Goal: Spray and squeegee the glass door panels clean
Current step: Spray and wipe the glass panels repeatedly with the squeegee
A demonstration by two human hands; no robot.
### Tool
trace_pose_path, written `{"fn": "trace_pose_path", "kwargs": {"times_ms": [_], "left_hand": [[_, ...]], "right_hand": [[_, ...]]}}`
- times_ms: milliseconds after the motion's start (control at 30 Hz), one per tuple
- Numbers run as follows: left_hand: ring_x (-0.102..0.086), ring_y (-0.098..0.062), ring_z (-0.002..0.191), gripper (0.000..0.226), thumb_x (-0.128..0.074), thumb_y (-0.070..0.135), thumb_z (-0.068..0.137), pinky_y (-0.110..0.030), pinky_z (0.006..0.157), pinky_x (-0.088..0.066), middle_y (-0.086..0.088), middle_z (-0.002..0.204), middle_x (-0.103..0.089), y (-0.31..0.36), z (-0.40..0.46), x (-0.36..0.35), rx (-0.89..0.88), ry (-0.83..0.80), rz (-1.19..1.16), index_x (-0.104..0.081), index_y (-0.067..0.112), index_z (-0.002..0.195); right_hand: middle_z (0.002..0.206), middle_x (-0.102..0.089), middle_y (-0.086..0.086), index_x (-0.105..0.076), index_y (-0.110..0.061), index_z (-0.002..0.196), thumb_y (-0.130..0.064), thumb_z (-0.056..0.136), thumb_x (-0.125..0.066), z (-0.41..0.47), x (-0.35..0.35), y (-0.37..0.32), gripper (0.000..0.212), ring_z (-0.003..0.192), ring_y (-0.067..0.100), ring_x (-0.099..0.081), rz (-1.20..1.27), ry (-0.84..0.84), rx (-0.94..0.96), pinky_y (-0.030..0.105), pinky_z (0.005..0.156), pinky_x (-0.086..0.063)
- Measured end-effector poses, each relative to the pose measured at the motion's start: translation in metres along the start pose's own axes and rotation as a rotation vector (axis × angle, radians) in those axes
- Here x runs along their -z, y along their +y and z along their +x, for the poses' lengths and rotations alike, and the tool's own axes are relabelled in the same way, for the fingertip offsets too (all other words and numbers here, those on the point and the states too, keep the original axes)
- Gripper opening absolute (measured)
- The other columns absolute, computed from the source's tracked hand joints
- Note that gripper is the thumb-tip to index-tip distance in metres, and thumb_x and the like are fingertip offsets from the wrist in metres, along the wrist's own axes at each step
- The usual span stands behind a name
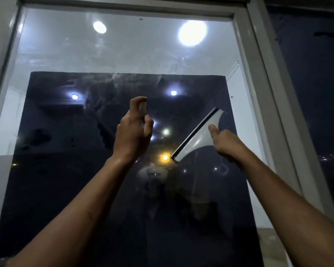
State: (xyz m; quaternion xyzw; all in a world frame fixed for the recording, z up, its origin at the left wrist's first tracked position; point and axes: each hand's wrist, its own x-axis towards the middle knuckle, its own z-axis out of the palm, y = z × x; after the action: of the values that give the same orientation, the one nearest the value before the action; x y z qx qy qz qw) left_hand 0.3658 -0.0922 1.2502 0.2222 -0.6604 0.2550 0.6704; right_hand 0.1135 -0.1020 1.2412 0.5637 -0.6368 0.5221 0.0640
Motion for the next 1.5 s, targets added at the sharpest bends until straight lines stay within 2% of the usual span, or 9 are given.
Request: {"fn": "trace_pose_path", "kwargs": {"times_ms": [200,333,433,533,634,834,934,1067,1500], "left_hand": [[-0.055,-0.014,0.066,0.04,-0.047,0.015,0.099,-0.031,0.059,-0.043,-0.002,0.076,-0.055,0.01,-0.011,-0.001,0.015,-0.018,-0.027,-0.04,0.019,0.138],[-0.053,-0.01,0.064,0.04,-0.048,0.016,0.099,-0.024,0.056,-0.036,0.001,0.075,-0.053,0.014,-0.014,-0.002,0.043,-0.012,-0.023,-0.041,0.019,0.138],[-0.054,-0.011,0.066,0.04,-0.049,0.016,0.099,-0.024,0.056,-0.037,-0.002,0.078,-0.057,0.016,-0.023,-0.002,0.053,-0.012,-0.031,-0.041,0.02,0.137],[-0.059,-0.016,0.07,0.039,-0.049,0.016,0.099,-0.032,0.059,-0.042,-0.007,0.084,-0.062,0.016,-0.039,-0.003,0.068,-0.015,-0.053,-0.042,0.022,0.137],[-0.061,-0.021,0.071,0.038,-0.049,0.017,0.099,-0.042,0.063,-0.051,-0.009,0.085,-0.062,0.016,-0.053,-0.002,0.091,-0.02,-0.078,-0.041,0.023,0.136],[-0.06,-0.018,0.069,0.037,-0.049,0.018,0.1,-0.036,0.06,-0.047,-0.006,0.083,-0.063,0.018,-0.082,-0.003,0.137,0.004,-0.109,-0.042,0.027,0.135],[-0.06,-0.02,0.067,0.037,-0.048,0.02,0.1,-0.041,0.059,-0.051,-0.006,0.079,-0.061,0.018,-0.103,-0.003,0.178,-0.021,-0.122,-0.041,0.029,0.135],[-0.061,-0.018,0.067,0.038,-0.047,0.02,0.1,-0.04,0.058,-0.052,-0.003,0.08,-0.062,0.018,-0.125,0.0,0.217,-0.035,-0.137,-0.041,0.027,0.137],[-0.063,-0.013,0.076,0.036,-0.047,0.021,0.101,-0.03,0.061,-0.048,-0.001,0.095,-0.065,0.05,-0.173,-0.008,0.338,-0.067,-0.21,-0.04,0.03,0.135]], "right_hand": [[0.108,-0.066,0.022,-0.058,-0.001,0.112,-0.065,0.099,-0.019,-0.04,-0.03,0.03,0.076,0.09,0.035,-0.063,0.236,-0.067,-0.177,0.036,0.068,-0.05],[0.107,-0.066,0.022,-0.058,0.001,0.114,-0.061,0.1,-0.023,-0.024,-0.022,0.009,0.073,0.079,0.032,-0.06,0.365,-0.036,-0.174,0.033,0.058,-0.049],[0.089,-0.064,0.016,-0.057,-0.003,0.098,-0.059,0.102,-0.022,-0.035,-0.027,0.014,0.066,0.065,0.026,-0.058,0.429,-0.065,-0.195,0.03,0.055,-0.047],[0.095,-0.068,0.018,-0.062,-0.001,0.101,-0.06,0.102,-0.019,-0.059,-0.052,0.04,0.072,0.078,0.029,-0.065,0.387,-0.082,-0.218,0.034,0.066,-0.053],[0.095,-0.069,0.017,-0.064,0.002,0.106,-0.059,0.102,-0.016,-0.08,-0.07,0.055,0.077,0.081,0.027,-0.067,0.36,-0.064,-0.258,0.027,0.056,-0.046],[0.092,-0.068,0.014,-0.057,-0.006,0.091,-0.055,0.104,-0.018,-0.088,-0.066,0.049,0.064,0.073,0.022,-0.062,0.448,-0.035,-0.244,0.024,0.047,-0.037],[0.085,-0.067,0.013,-0.058,-0.006,0.089,-0.056,0.103,-0.019,-0.106,-0.076,0.066,0.065,0.068,0.022,-0.063,0.481,-0.032,-0.268,0.024,0.048,-0.042],[0.087,-0.069,0.018,-0.064,-0.004,0.093,-0.061,0.1,-0.019,-0.146,-0.106,0.108,0.072,0.08,0.034,-0.067,0.443,-0.03,-0.322,0.041,0.072,-0.056],[0.096,-0.07,0.014,-0.066,-0.008,0.103,-0.061,0.101,-0.021,-0.198,-0.115,0.153,0.07,0.09,0.033,-0.067,0.414,-0.057,-0.383,0.043,0.085,-0.055]]}}
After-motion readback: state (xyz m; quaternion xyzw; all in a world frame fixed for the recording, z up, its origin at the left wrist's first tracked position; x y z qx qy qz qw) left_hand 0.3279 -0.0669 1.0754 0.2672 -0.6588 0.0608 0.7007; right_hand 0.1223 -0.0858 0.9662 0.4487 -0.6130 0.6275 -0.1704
